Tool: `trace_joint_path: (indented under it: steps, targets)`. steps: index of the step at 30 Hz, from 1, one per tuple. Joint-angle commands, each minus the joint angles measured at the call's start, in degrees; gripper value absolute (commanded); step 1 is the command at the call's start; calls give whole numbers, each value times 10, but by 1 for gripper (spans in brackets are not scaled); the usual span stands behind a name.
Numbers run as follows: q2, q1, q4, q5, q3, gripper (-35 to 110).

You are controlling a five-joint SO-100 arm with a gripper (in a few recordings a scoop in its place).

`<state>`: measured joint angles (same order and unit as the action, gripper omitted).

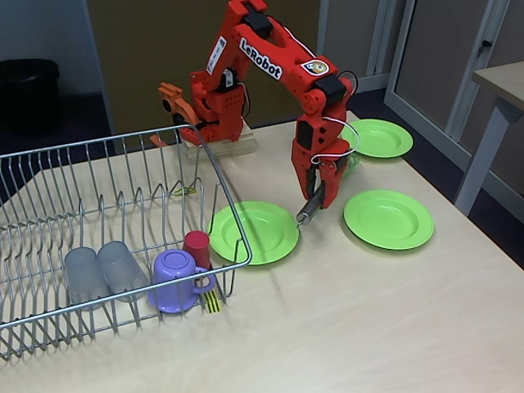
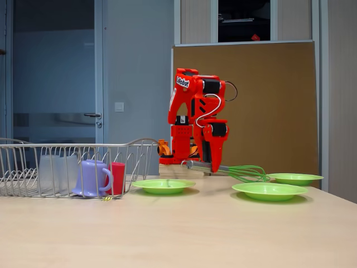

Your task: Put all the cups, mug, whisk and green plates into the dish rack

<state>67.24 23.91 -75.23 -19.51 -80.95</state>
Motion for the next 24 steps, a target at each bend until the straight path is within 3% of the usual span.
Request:
trace_joint_path:
  steps: [1,11,24]
  targets:
    - [41,-15,-65,-7,57,0]
    - [104,-92,-294,-6,290,0]
    - [230,-352,-299,-179,366,0]
